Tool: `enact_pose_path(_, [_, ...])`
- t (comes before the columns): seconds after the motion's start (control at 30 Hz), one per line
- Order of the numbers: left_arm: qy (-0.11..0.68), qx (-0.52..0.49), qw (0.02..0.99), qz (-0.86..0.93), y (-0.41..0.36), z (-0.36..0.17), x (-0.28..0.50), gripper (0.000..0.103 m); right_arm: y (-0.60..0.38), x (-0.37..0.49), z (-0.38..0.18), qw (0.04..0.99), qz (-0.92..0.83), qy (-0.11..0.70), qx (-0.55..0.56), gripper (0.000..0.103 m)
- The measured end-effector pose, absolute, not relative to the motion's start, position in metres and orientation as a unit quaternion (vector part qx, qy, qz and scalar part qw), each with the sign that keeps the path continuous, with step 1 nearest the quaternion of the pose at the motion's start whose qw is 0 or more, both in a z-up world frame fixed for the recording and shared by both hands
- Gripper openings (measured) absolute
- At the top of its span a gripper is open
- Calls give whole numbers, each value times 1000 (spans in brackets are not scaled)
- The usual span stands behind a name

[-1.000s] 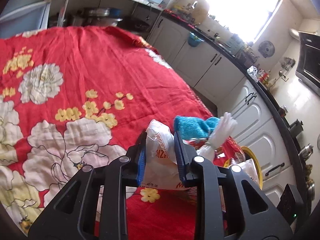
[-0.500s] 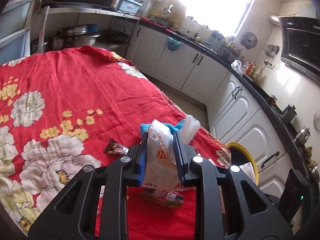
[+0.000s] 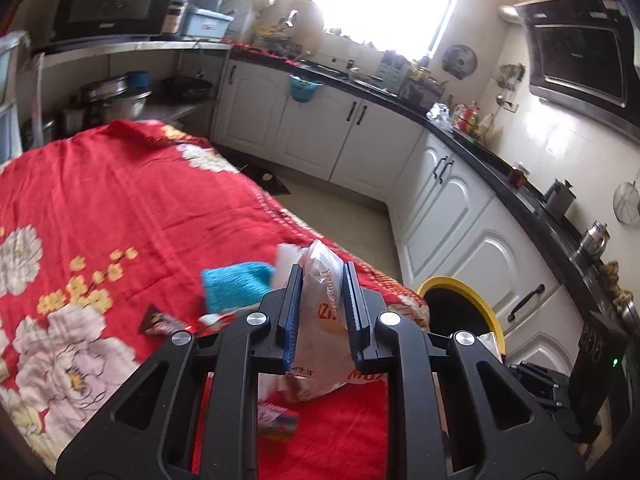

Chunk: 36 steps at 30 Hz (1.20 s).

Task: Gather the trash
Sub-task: 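Carry both items over the yellow bin and open both tools to drop them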

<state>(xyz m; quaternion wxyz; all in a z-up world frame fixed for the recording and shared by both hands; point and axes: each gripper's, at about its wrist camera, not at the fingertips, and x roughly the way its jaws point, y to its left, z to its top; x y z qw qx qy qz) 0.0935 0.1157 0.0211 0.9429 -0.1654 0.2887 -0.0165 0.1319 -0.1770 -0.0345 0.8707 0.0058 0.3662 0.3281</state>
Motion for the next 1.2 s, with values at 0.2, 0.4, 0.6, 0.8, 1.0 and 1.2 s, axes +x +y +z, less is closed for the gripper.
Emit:
enact_pose_path(0.2, [283, -149, 946, -42, 89, 28, 111, 14, -207, 144, -26, 886, 295, 356, 26, 25])
enact_pose_path(0.4, [278, -133, 949, -66, 59, 35, 128, 14, -238, 152, -20, 900, 262, 345, 47, 25])
enact_pose_path(0.6, [273, -117, 952, -80, 31, 40, 144, 14, -267, 159, -14, 911, 232, 333, 66, 25])
enact_pose_path(0.8, [271, -100, 954, -85, 8, 43, 154, 14, -289, 162, -10, 919, 208, 324, 81, 25])
enact_pose_path(1.0, [268, -90, 954, -96, -14, 46, 166, 14, -309, 163, -8, 924, 190, 319, 93, 25])
enact_pose_path(1.2, [260, -65, 958, -102, -39, 45, 177, 14, -327, 169, -5, 929, 172, 313, 101, 25])
